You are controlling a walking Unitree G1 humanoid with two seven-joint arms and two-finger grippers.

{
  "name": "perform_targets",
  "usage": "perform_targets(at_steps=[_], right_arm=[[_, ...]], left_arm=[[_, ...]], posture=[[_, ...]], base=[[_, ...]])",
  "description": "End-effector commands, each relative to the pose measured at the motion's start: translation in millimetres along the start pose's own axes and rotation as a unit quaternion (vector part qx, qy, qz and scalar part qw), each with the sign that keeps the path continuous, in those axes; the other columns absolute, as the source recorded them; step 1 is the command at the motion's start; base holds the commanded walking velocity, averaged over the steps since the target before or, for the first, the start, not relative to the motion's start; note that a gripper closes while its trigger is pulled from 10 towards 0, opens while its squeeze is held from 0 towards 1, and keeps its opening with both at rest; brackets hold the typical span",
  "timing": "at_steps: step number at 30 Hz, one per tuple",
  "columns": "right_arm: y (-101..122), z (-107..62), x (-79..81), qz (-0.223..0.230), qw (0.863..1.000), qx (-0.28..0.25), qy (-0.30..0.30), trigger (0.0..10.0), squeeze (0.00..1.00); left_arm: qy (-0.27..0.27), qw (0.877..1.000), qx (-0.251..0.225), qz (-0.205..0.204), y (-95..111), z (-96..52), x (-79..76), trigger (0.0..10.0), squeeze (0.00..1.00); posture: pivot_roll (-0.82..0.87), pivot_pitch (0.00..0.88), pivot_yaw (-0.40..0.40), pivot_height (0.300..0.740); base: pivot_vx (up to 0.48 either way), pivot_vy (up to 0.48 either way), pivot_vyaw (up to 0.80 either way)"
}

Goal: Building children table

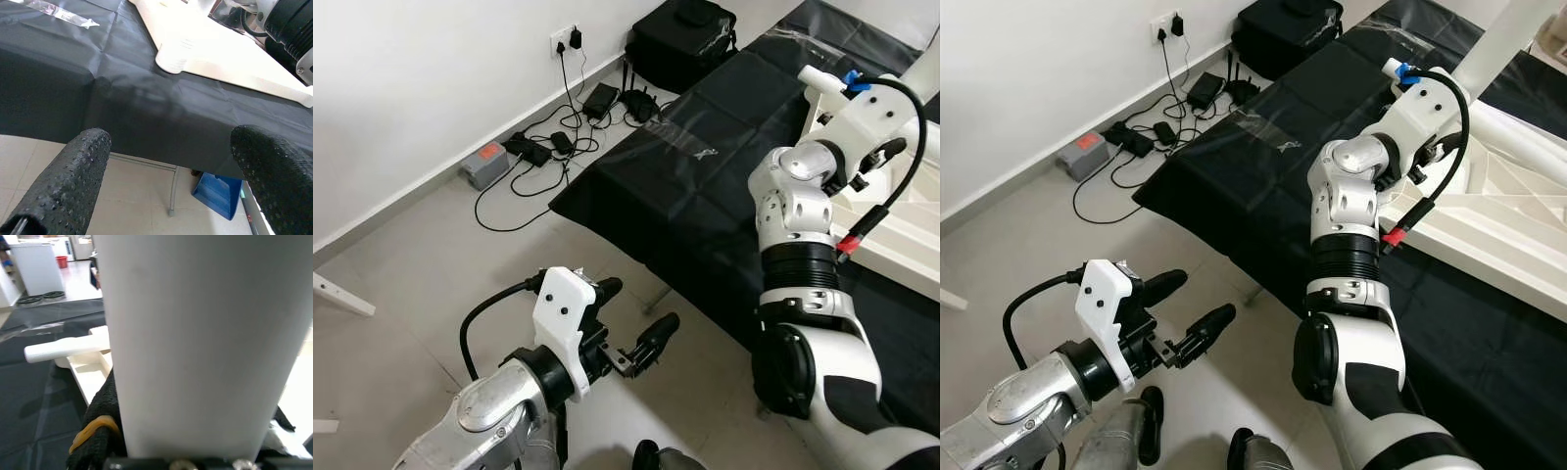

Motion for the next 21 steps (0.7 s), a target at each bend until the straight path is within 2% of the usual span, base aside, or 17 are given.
perform_targets(at_steps=[1,8,12,21], right_arm=[[-67,5.3,-37.9,-0.097,0.985,0.116,-0.086,10.0,0.0],[-73,0.5,-42.3,-0.106,0.98,0.12,-0.118,10.0,0.0],[-79,-9.6,-43.1,-0.083,0.975,0.142,-0.151,10.0,0.0],[-71,-11.3,-32.3,-0.064,0.979,0.141,-0.133,10.0,0.0]], left_arm=[[-0.006,1.0,0.01,0.001,-4,-1.3,-2.8,10.0,0.0],[-0.006,1.0,0.009,0.002,-4,-1.1,-2.5,10.0,0.0],[-0.005,1.0,0.009,0.004,-4,-0.4,-2.7,10.0,0.0],[-0.003,1.0,0.008,0.007,-4,0.8,-1.3,10.0,0.0]], posture=[[0.19,0.293,-0.078,0.74],[0.19,0.301,-0.078,0.74],[0.2,0.302,-0.083,0.74],[0.19,0.302,-0.085,0.74]], base=[[0.0,0.0,0.0],[0.0,0.0,0.0],[0.0,0.0,0.0],[0.0,0.0,0.0]])
Point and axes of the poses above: a point about 5 cm out from each wrist's last joint towards the gripper, its own z axis pointing out of the wrist towards the gripper, its own y axis along the axis of the wrist's last joint, x = y × z, the point moved 1 cm from there along z, pointing out of the wrist towards the gripper, and after that the axes turned 3 degrees about z, right-handed, at the moved point
